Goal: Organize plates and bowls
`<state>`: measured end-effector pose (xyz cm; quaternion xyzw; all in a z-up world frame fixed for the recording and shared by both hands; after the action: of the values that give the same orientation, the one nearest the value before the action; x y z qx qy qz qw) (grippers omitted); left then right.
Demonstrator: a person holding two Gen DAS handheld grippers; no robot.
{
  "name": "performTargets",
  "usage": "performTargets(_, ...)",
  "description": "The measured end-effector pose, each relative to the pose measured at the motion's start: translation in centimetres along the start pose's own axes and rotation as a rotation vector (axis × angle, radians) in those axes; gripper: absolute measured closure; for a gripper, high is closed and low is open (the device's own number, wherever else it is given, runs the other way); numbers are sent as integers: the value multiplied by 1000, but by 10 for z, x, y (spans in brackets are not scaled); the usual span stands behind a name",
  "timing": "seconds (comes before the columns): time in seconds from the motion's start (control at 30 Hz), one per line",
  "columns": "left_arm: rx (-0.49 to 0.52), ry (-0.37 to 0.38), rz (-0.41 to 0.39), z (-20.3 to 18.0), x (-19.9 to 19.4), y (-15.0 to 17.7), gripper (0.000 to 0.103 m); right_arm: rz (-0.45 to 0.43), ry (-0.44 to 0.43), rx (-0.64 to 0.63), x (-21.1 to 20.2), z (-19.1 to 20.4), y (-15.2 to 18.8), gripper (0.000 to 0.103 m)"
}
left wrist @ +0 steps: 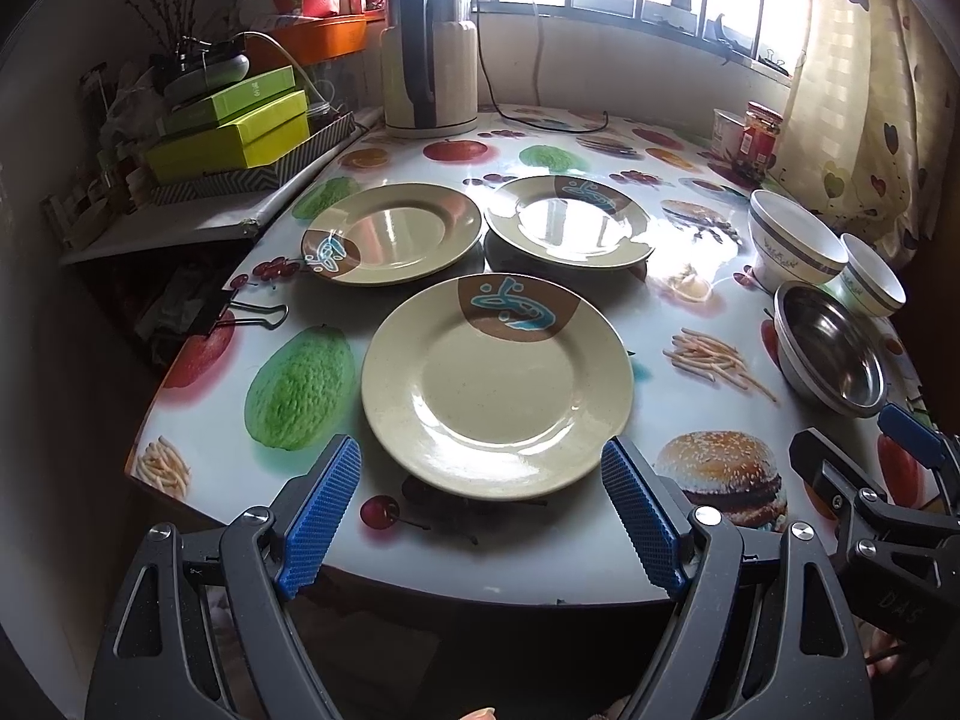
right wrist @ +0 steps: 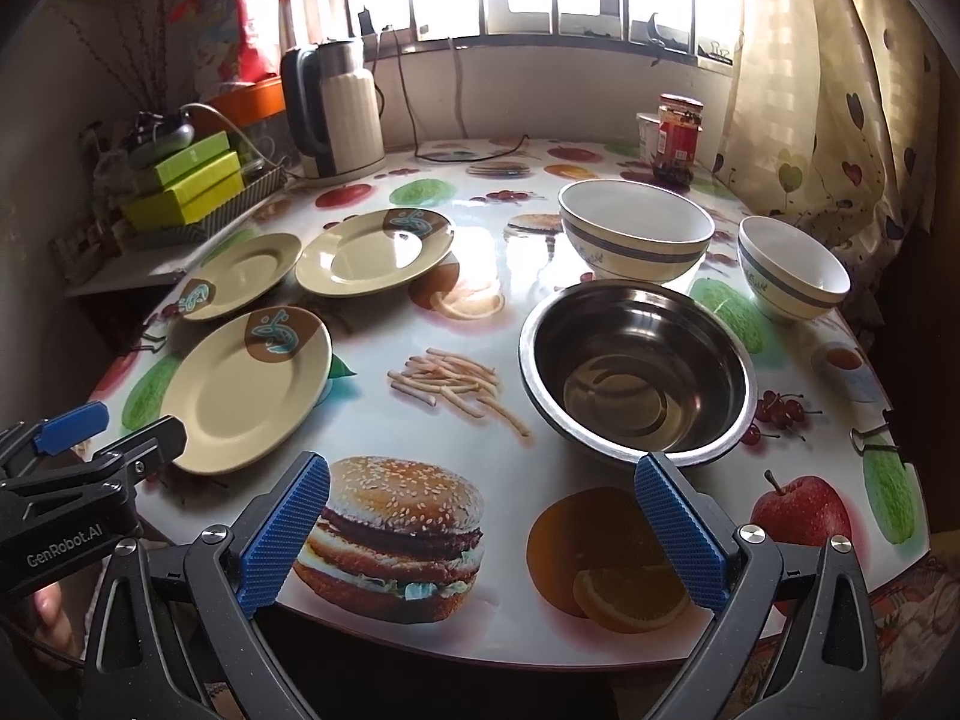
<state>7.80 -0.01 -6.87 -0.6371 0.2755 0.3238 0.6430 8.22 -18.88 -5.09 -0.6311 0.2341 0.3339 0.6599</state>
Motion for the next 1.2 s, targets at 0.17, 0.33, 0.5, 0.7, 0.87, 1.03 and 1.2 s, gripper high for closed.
performTargets(0.17, -1, 0, -2, 1, 0, -1, 20, 1, 1, -1, 0, 1, 0, 0)
performTargets(0.33, -5, 0, 0, 1, 0, 0, 20, 0, 2, -3, 0, 1, 0, 0)
performTargets(0.5, -4, 0, 0, 1, 0, 0, 20, 0, 2, -1, 1, 1, 0, 0)
performTargets(0.7, -6, 0, 2, 2, 0, 0, 20, 0, 3, -2, 1, 1, 0, 0)
performTargets(0.87, -9, -1, 3, 2, 1, 0, 20, 1, 2, -3, 1, 1, 0, 0)
performTargets(1.03, -9, 0, 4, 2, 2, 0, 20, 1, 3, -2, 1, 0, 0, 0)
performTargets(1.2, -10, -2, 6, 3, 3, -2, 20, -1, 4, -5, 1, 1, -1, 0)
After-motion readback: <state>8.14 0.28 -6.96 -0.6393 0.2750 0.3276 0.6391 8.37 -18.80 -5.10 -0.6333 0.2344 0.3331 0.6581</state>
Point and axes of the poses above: each gripper's, at about its wrist camera, not at the fingertips, and x roughly the way its jaws point, z to its left, y to its underside, the point moved 9 cm from there along x, roughly the way its jaws point, and after that the axes turned 3 degrees about -y, right-handed, at the moved point
